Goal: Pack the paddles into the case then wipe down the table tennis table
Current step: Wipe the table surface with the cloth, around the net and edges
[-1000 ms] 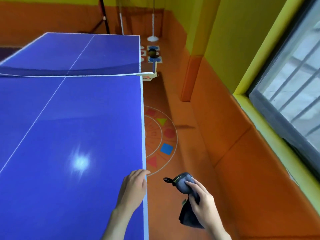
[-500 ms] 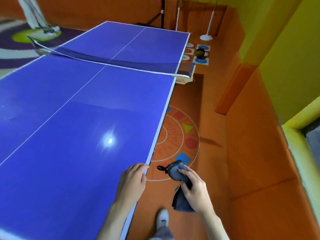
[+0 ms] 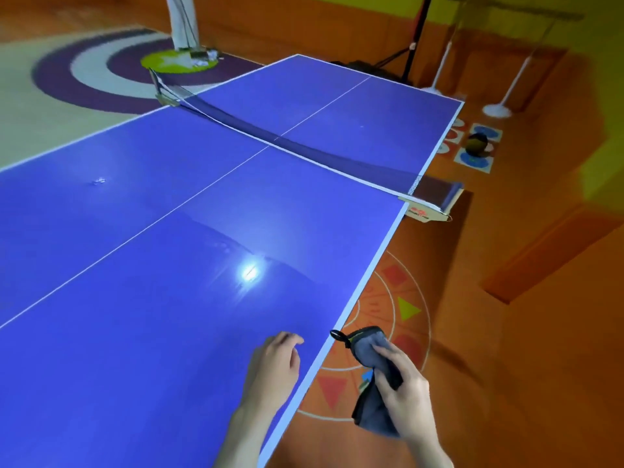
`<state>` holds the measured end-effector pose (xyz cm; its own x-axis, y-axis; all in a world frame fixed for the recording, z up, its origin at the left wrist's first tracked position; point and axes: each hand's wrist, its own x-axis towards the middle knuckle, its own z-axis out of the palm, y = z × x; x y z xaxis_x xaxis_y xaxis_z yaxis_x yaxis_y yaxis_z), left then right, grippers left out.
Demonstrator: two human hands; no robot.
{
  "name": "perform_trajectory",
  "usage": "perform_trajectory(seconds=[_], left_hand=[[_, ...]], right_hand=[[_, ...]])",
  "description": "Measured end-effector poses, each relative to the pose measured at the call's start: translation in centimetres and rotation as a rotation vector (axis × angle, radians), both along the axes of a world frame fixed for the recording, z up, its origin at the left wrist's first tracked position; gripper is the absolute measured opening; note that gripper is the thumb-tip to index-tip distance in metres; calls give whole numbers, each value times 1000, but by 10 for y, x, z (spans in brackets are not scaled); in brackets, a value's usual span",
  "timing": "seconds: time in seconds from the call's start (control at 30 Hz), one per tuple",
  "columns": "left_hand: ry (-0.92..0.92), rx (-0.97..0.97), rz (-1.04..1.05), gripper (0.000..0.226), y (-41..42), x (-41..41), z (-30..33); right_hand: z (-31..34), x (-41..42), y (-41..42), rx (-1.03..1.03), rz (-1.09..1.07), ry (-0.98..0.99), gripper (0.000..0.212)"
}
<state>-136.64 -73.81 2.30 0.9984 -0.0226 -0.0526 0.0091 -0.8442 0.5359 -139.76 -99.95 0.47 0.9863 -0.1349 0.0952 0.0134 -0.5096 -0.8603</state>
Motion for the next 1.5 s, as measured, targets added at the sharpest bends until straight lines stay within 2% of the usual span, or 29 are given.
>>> perform_trajectory(seconds=[0.2,0.33,0.5,0.77,0.93,1.1,1.3,1.5], left_hand=[[16,34,178,31,-19,62,-20],[28,57,294,33,-41,102,-26],[66,88,488,34,-67,130,-22],[99,91,658,39,-76,161,-5],[142,97,708,39,-58,177,-22],[119,81,737,36,-8,215,-38],[57,28,839,35,50,257,-64],[38,-1,978,40,83,275,-103]], right_hand=[[-21,101,-4,55,103,-7,59],[-28,172,-18,104,301,36,58],[-24,254,-34,69,574,161,57],[-26,337,-19,53,712,230,44],[-47,370,18,1,738,257,43],[-54,423,80,-149,928,291,40],[-63,488,170,-285,1012,288,44],[-106,506,243,-404,1070,279,52]])
